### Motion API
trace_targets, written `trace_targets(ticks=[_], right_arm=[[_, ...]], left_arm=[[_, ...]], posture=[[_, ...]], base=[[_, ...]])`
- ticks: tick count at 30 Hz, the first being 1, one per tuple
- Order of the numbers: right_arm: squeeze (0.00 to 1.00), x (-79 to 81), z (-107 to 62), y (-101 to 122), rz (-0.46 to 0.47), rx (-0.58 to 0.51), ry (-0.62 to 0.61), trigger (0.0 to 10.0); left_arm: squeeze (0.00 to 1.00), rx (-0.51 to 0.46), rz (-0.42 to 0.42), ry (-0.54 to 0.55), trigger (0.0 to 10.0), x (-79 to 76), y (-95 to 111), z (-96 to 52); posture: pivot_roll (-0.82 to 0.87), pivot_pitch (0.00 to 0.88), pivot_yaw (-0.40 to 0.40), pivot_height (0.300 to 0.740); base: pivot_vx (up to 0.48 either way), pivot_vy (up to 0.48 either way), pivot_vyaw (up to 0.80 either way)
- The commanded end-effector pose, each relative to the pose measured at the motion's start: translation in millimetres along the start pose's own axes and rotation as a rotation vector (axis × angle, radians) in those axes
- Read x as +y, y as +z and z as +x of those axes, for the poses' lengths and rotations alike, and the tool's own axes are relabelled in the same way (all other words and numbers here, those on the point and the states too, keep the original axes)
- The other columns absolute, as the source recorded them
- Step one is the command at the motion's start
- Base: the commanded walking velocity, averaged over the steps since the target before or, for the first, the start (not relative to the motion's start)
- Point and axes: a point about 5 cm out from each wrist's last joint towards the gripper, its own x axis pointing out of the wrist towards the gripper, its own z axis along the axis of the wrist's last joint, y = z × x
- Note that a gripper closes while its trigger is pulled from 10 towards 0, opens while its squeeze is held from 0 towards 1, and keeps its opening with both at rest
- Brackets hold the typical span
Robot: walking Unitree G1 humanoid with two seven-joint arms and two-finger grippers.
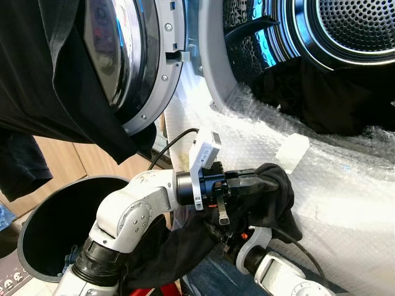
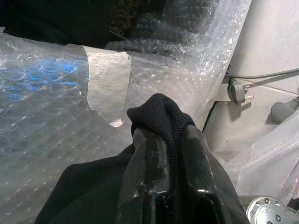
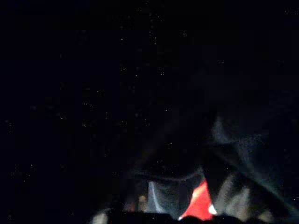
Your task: Clothes washing
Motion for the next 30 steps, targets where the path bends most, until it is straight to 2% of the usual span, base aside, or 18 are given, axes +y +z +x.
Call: trace_targets(ticks=[1,4,10,12,14,15,16,17,18,19,20,21,23,24,25,28,29,30], right_arm=[[0.00,29.6,-1.2,21,-0.021,-0.154,0.145,0.0],[0.00,36.4,-13.3,20,-0.088,-0.212,0.262,0.0],[0.00,30.8,-36.6,20,-0.158,-0.267,0.330,0.0],[0.00,22.4,-44.9,19,-0.175,-0.278,0.332,0.0],[0.00,0.1,-53.1,13,-0.230,-0.242,0.260,0.0],[0.00,-14.3,-56.1,11,-0.234,-0.241,0.198,0.0],[0.00,-25.7,-58.2,10,-0.228,-0.244,0.146,0.0],[0.00,-50.2,-58.5,6,-0.249,-0.196,-0.006,0.0],[0.00,-50.2,-58.5,6,-0.249,-0.196,-0.006,0.0],[0.00,-57.7,-59.4,4,-0.260,-0.182,-0.050,0.0],[0.00,-68.3,-66.3,9,-0.217,-0.248,-0.083,0.0],[0.00,-68.3,-66.3,9,-0.217,-0.248,-0.083,0.0],[0.00,-72.5,-78.5,22,-0.177,-0.381,-0.054,0.0],[0.00,-72.5,-78.5,22,-0.177,-0.381,-0.054,0.0],[0.00,-75.6,-82.6,26,-0.188,-0.411,-0.064,0.0],[0.00,-86.6,-89.6,35,-0.219,-0.474,-0.118,0.0],[0.00,-89.5,-95.6,40,-0.240,-0.518,-0.125,0.0],[0.00,-89.5,-97.9,41,-0.247,-0.530,-0.120,0.0]], left_arm=[[0.00,-0.005,0.034,0.006,0.0,0.8,5,-0.2],[0.00,-0.008,0.040,0.000,0.0,-1.3,6,-1.3],[0.00,0.009,0.058,0.011,0.0,-3.7,7,-7.4],[0.00,-0.002,0.064,0.019,0.0,-5.2,11,-11.5],[0.00,-0.026,0.066,0.023,0.0,-8.0,19,-19.5],[0.00,-0.038,0.064,0.030,1.7,-8.6,22,-23.4],[0.00,-0.048,0.061,0.037,4.1,-8.7,23,-26.0],[0.00,-0.051,0.052,0.041,6.3,-8.4,22,-30.9],[0.00,-0.051,0.052,0.041,6.3,-8.4,22,-30.9],[0.00,-0.046,0.050,0.044,10.0,-8.2,20,-32.6],[0.00,-0.007,0.060,0.061,10.0,-7.8,15,-37.7],[0.00,-0.007,0.060,0.061,10.0,-7.8,15,-37.7],[0.00,-0.005,0.063,0.086,10.0,-8.1,17,-47.6],[0.00,-0.005,0.063,0.086,10.0,-8.1,17,-47.6],[1.00,0.010,0.057,0.077,10.0,-9.7,16,-53.0],[1.00,0.078,0.011,0.075,10.0,-13.7,3,-71.7],[1.00,0.148,-0.024,0.158,10.0,-10.8,-11,-89.6],[1.00,0.171,-0.033,0.193,10.0,-9.5,-16,-95.6]], posture=[[0.02,0.000,-0.027,0.740],[0.02,0.000,-0.024,0.740],[0.04,0.000,-0.025,0.740],[0.05,0.000,-0.020,0.740],[0.05,0.000,-0.017,0.740],[0.05,0.000,-0.016,0.740],[0.05,0.000,-0.017,0.740],[0.06,0.000,-0.015,0.740],[0.06,0.000,-0.015,0.740],[0.06,0.000,-0.015,0.740],[0.07,0.000,-0.016,0.740],[0.07,0.000,-0.016,0.740],[0.06,0.000,-0.011,0.740],[0.06,0.000,-0.011,0.740],[0.07,0.000,-0.011,0.740],[0.07,0.000,-0.004,0.740],[0.07,0.000,0.000,0.740],[0.07,0.000,0.000,0.740]], base=[[0.000,0.000,0.00],[0.000,0.000,0.00],[0.000,0.000,0.00],[0.000,0.000,0.00],[0.000,0.000,0.00],[0.000,0.000,0.00],[0.000,0.000,0.00],[0.000,0.000,0.00],[0.000,0.000,0.00],[0.000,0.000,0.00],[0.000,0.000,0.00],[0.000,0.000,0.00],[0.000,0.000,0.00],[0.000,0.000,0.00],[0.000,0.000,0.00],[0.000,0.000,0.00],[0.000,0.000,0.00],[0.000,0.000,0.00]])
